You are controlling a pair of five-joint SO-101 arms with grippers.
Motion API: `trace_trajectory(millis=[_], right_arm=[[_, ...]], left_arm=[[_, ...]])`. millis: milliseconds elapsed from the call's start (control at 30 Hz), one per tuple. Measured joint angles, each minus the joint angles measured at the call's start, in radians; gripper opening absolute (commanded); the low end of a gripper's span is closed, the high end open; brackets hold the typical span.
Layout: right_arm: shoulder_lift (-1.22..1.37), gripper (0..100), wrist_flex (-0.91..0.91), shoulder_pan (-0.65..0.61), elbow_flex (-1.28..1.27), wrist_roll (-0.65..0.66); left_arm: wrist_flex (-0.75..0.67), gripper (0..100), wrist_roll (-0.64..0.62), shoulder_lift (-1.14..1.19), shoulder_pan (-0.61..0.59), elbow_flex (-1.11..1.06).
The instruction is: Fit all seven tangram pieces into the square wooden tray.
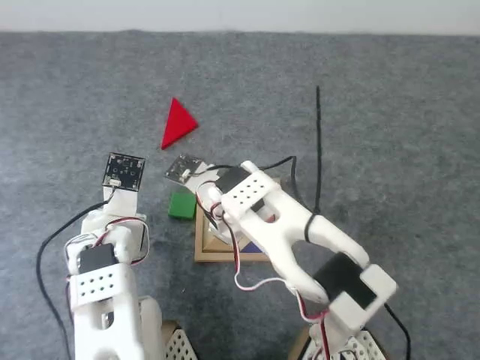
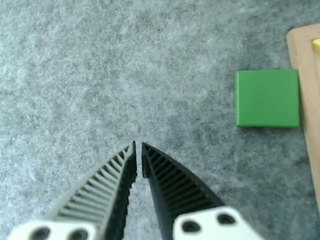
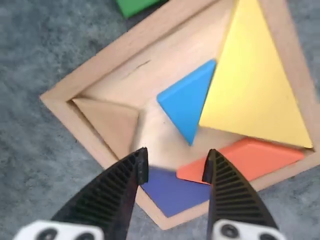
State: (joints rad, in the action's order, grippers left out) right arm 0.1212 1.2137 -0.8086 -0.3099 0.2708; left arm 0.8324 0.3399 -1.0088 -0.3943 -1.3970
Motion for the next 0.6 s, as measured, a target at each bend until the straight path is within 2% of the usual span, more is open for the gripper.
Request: trace_trajectory(millis=[100, 233, 600], right_arm=[[-0.029, 17.1, 0.0, -0.008, 0.0, 0.0], [-0.029, 10.6, -0.028, -0.006, 0.0, -0.021], [0.141, 14.0, -0.041, -0.008, 0.097, -0.046]], left_arm=[[0.0, 2, 0.0, 0.0, 0.0, 0.0], [0.0, 2, 0.0, 0.0, 0.0, 0.0], [0.0, 2, 0.0, 0.0, 0.0, 0.0]])
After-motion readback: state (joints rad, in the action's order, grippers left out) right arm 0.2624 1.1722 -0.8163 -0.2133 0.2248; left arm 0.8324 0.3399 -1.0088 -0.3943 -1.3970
